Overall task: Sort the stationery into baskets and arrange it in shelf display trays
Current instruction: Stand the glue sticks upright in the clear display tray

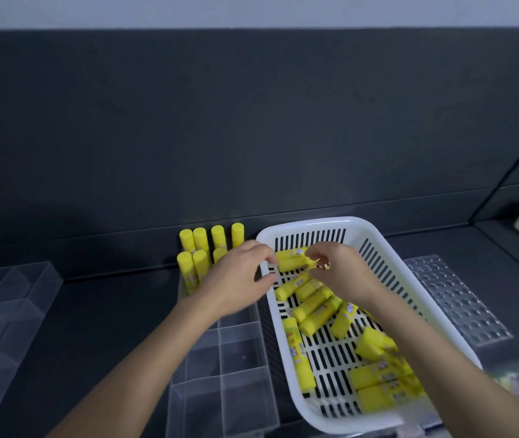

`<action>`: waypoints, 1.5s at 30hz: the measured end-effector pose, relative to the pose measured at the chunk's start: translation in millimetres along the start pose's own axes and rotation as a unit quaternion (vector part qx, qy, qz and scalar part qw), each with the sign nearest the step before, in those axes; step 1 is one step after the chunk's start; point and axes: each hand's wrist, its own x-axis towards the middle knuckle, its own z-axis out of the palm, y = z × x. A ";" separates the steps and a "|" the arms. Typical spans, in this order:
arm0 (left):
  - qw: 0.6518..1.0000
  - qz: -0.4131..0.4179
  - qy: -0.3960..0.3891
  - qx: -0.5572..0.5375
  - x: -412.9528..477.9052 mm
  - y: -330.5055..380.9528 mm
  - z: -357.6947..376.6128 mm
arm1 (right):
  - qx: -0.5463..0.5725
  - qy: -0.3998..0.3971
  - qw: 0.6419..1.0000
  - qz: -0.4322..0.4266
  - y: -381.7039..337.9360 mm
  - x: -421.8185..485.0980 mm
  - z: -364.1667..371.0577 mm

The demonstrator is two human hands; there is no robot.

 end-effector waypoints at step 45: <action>0.697 -0.303 0.119 -0.639 12.0 22.5 31.7 | -0.009 -0.073 0.994 -0.081 28.1 -23.8 -1.7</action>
